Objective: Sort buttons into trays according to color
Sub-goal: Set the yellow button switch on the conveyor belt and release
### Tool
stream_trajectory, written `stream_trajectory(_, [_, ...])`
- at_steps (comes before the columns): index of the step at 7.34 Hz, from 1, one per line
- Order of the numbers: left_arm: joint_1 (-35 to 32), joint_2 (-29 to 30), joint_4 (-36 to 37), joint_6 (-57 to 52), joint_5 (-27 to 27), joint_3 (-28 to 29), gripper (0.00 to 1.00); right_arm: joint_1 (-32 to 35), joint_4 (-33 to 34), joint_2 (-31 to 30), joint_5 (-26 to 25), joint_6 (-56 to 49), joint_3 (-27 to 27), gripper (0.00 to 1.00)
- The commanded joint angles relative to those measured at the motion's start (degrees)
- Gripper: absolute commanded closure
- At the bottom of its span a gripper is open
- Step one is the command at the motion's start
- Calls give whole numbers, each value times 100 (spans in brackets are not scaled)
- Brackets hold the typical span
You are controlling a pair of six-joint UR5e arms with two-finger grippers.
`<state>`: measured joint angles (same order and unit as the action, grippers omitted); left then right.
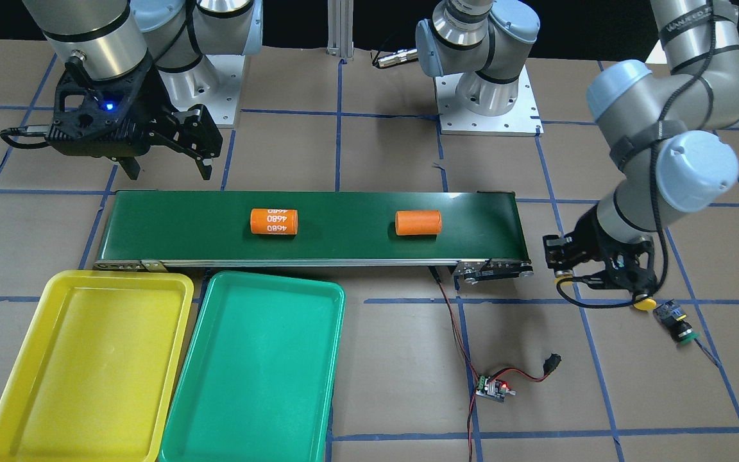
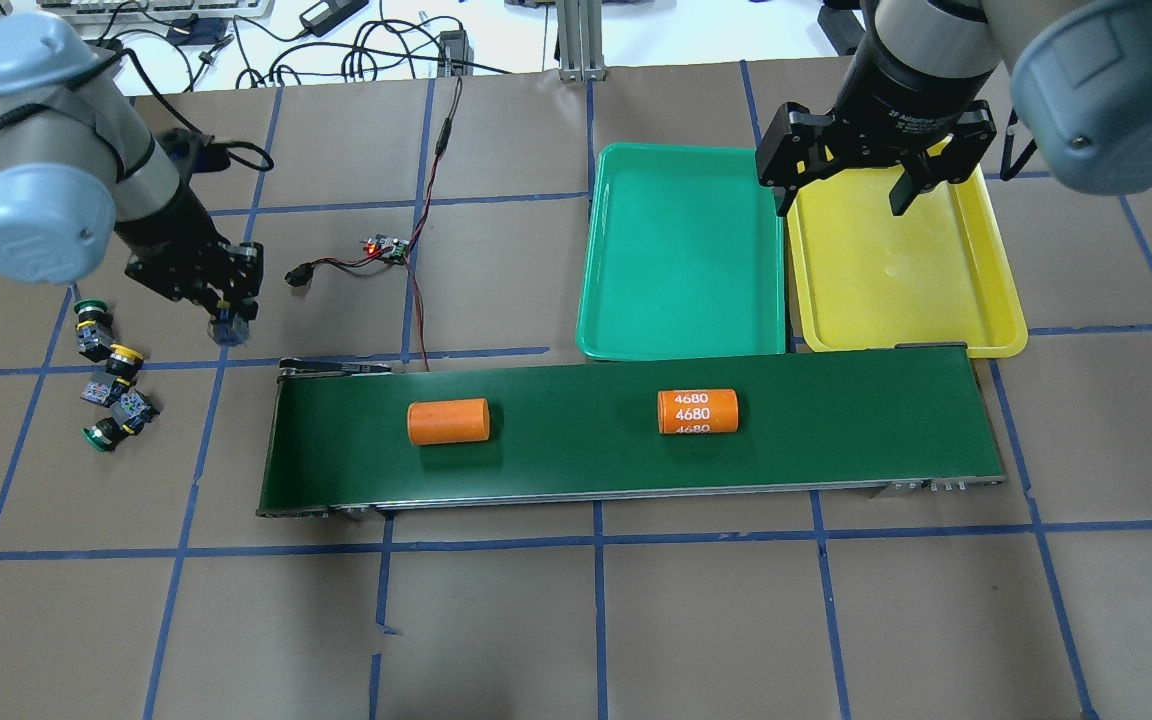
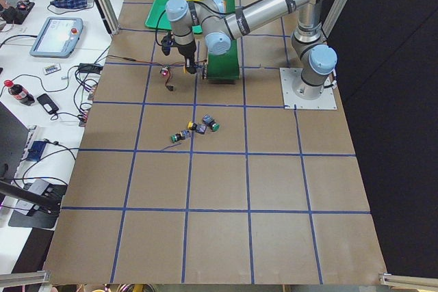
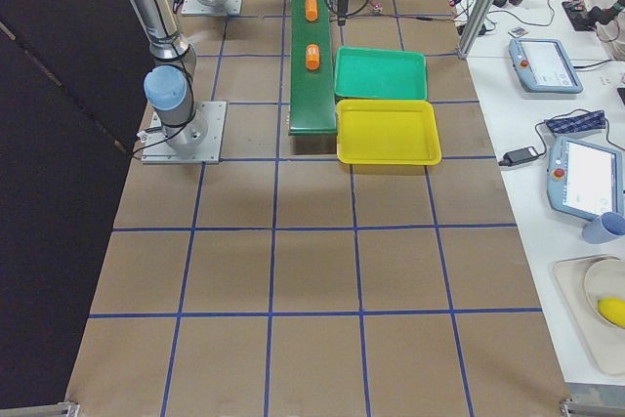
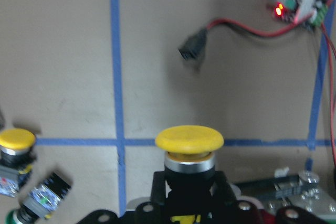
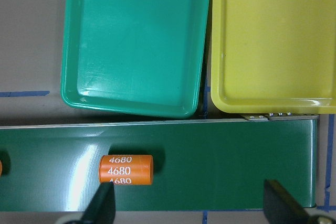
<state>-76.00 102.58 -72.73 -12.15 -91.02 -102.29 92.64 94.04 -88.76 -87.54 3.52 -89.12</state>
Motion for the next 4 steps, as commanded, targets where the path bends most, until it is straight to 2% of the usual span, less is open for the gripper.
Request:
stream_trajectory(1, [-430, -317, 4, 379, 145, -501, 100, 0, 0, -1, 0, 0, 0, 0])
stream_trajectory(4, [-548, -501, 277, 362, 119, -1028, 100, 8, 0, -19, -9, -53, 0, 0])
